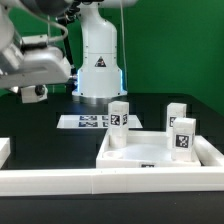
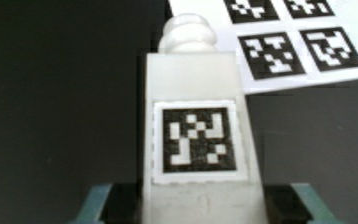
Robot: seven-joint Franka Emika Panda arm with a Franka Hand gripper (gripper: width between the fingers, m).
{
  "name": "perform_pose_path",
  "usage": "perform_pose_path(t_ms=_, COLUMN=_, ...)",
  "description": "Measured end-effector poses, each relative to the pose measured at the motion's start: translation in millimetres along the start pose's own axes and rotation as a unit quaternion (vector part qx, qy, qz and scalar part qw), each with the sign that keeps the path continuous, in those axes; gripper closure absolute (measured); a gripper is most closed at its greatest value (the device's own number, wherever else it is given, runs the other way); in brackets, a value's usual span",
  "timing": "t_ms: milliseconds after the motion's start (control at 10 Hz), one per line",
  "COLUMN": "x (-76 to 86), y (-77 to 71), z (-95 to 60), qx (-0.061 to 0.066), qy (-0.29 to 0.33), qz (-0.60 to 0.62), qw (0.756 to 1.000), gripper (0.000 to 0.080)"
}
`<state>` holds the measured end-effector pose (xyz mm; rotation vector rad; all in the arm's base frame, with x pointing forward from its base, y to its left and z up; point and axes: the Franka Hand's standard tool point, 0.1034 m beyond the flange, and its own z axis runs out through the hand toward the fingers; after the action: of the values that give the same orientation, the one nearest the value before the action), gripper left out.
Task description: Assemble square table
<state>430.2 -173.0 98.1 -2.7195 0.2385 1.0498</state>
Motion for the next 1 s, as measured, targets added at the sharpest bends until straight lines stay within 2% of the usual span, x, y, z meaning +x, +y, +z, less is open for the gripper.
perform_pose_path(t_ms=100, x=0.2, y=1.9, z=2.9, qx=0.001, qy=0.0, qz=0.002, qw=1.0, gripper=0.0509)
perform_pose_path(t_ms=300, x=10.8, y=3.6, z=-1.1, qx=-0.013, qy=0.06, qz=-0.001, qw=0.998, gripper=0.0509)
perform_pose_path(t_ms=400, x=14.5, y=-3.2, z=-2.4, qx=-0.02, qy=0.099, qz=-0.007, qw=0.995, gripper=0.0509)
perform_pose_path(t_ms=500, x=15.4, y=-10.0, z=-9.8, qx=-0.022, qy=0.12, qz=-0.015, qw=0.992, gripper=0.0509)
perform_pose_path(t_ms=700, x=26.0, y=-18.7, z=-35.9, qx=-0.044, qy=0.199, qz=-0.032, qw=0.979, gripper=0.0509)
perform_pose_path(t_ms=800, x=27.7, y=-21.5, z=-40.0, qx=-0.054, qy=0.233, qz=-0.036, qw=0.97, gripper=0.0509)
perform_pose_path(t_ms=1000, x=31.2, y=-15.6, z=-41.2, qx=-0.057, qy=0.295, qz=-0.03, qw=0.953, gripper=0.0509)
